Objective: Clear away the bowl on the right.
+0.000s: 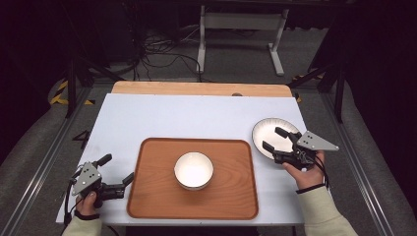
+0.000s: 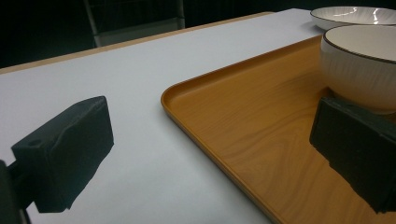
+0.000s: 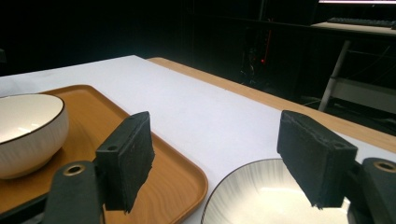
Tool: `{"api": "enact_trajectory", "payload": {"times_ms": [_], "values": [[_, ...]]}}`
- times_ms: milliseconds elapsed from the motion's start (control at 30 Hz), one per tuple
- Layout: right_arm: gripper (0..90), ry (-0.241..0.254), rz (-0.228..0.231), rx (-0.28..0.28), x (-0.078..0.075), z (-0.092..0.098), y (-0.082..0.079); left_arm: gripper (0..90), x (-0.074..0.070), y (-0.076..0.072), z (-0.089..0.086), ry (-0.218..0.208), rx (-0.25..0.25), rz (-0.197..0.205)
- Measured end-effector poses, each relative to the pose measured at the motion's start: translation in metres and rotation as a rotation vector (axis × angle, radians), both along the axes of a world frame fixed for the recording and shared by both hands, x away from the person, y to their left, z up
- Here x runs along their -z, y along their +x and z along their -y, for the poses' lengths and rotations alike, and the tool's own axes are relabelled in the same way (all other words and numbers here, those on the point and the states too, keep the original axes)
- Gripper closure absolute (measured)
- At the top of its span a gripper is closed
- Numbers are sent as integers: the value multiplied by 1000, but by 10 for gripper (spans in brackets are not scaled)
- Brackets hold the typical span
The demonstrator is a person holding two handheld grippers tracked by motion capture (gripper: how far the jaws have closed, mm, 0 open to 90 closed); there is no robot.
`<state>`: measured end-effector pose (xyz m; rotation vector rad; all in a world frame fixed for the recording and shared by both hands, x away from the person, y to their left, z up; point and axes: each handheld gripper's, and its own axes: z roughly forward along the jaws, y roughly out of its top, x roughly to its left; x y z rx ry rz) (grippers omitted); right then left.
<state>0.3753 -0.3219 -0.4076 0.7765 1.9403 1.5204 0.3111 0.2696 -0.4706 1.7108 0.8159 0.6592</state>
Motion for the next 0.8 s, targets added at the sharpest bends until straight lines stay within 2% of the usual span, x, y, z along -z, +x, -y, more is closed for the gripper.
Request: {"api": "enact_trajectory", "payload": {"times_ms": [267, 800], "values": [[264, 5, -31, -1, 15, 3, -3, 3, 0, 0, 0, 0, 1, 1], [239, 26, -56, -8, 35, 9, -10, 3, 0, 0, 0, -1, 1, 0]]}}
